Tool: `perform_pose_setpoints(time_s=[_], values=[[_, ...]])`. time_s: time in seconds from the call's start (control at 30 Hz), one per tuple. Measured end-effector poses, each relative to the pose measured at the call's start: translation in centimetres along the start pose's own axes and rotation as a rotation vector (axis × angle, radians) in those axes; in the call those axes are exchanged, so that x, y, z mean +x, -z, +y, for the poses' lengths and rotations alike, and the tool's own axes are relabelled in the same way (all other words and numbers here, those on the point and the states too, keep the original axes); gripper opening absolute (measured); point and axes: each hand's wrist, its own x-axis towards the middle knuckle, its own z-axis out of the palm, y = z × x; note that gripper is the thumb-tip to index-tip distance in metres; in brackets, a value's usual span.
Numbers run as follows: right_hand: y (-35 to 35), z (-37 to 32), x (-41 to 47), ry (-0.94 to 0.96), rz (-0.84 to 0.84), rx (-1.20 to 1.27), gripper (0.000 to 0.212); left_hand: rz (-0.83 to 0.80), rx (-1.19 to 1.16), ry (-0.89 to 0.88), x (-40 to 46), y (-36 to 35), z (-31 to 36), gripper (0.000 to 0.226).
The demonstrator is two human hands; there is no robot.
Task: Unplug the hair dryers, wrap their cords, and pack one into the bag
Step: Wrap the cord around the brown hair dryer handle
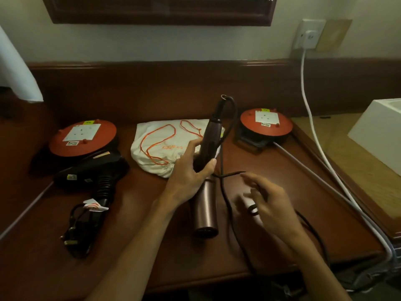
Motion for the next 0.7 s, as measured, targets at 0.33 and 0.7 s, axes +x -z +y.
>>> perform_pose_setpoints(time_s=[0.33, 0.7], values=[[6.5, 0.3, 1.2, -0.128, -0.174, 0.099, 0.013, -0.11, 0.162, -0.008, 0.0, 0.3, -0.3, 0.062], [6.4, -0.1, 5.2, -0.151, -0.262, 0.005, 0.01, -0.107, 0.26, 0.059, -1.2, -0.9, -0.3, 0.077]])
